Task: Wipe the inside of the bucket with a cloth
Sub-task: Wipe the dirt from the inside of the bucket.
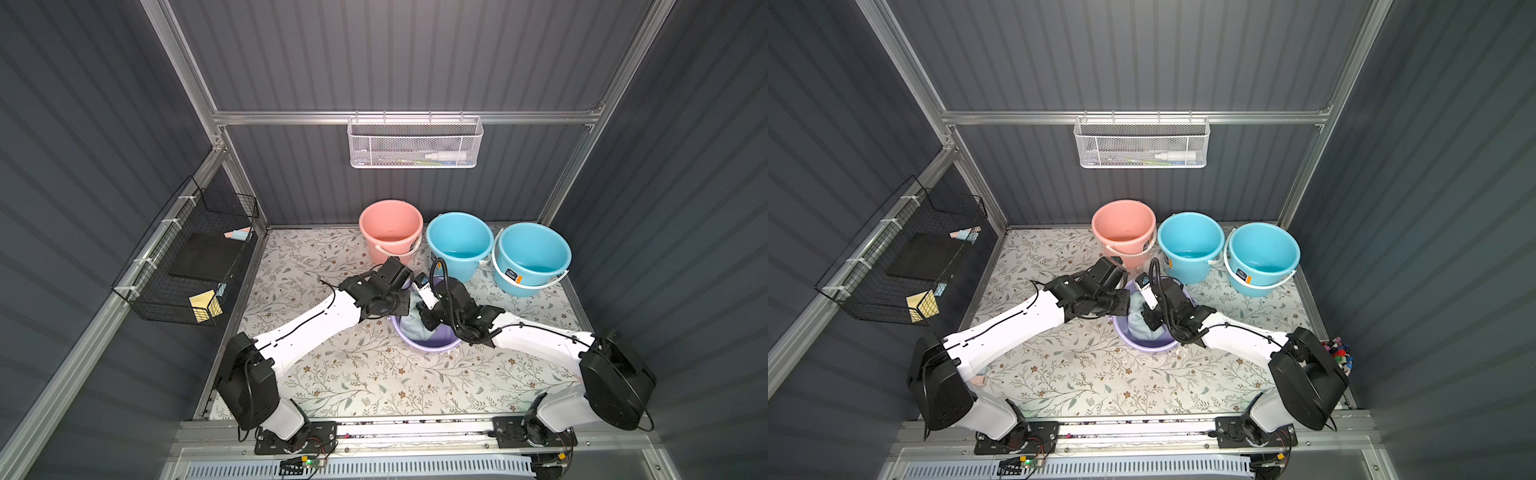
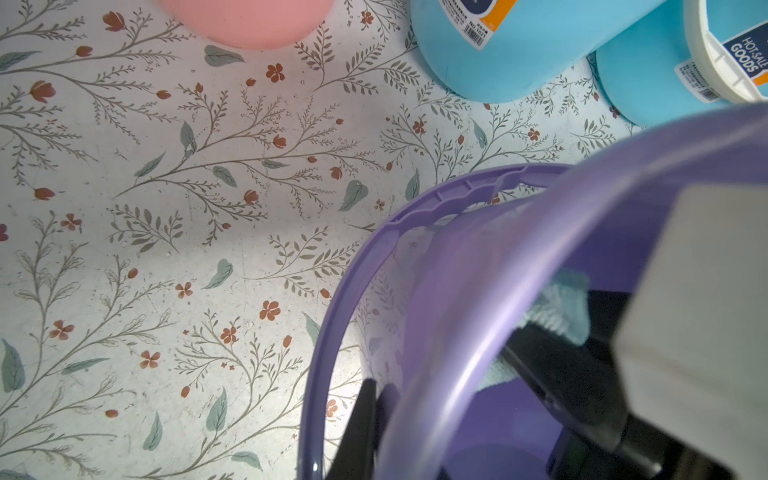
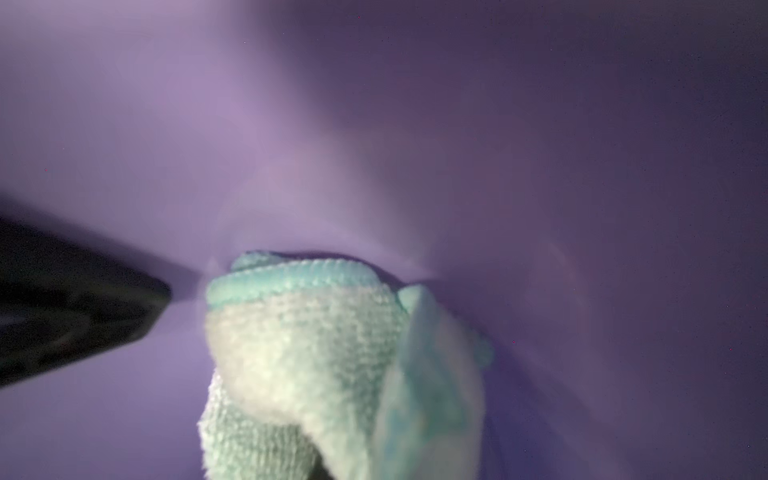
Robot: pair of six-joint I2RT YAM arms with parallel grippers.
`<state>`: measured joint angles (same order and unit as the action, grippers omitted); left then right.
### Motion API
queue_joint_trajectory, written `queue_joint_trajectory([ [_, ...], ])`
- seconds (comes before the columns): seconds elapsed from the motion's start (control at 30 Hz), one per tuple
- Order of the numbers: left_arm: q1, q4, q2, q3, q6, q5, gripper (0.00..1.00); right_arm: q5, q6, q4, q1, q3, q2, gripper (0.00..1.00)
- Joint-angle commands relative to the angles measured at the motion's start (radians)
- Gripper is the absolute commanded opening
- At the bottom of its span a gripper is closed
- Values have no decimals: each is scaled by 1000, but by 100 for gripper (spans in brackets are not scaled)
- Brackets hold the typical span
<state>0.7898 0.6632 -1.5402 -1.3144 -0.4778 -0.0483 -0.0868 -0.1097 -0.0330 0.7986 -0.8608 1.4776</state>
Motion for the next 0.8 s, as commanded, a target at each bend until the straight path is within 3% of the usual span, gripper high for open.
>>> queue_joint_trajectory([
  [0.0, -3, 2, 29, 3, -19, -2, 0, -191, -106, 107, -2, -79, 35, 0],
  [0.2, -4, 34, 28, 0, -31, -81, 0, -379, -278, 337, -1, -165, 104, 0],
  [0.33, -3, 79, 19, -8, -36, -145, 0, -425, -327, 517, -1, -221, 139, 0],
  [0.63, -3, 128, -11, -31, -44, -208, 0, -359, -343, 879, 0, -279, 152, 0],
  [0.77, -4, 124, -19, -33, -45, -202, 0, -203, -337, 998, -5, -296, 152, 0],
])
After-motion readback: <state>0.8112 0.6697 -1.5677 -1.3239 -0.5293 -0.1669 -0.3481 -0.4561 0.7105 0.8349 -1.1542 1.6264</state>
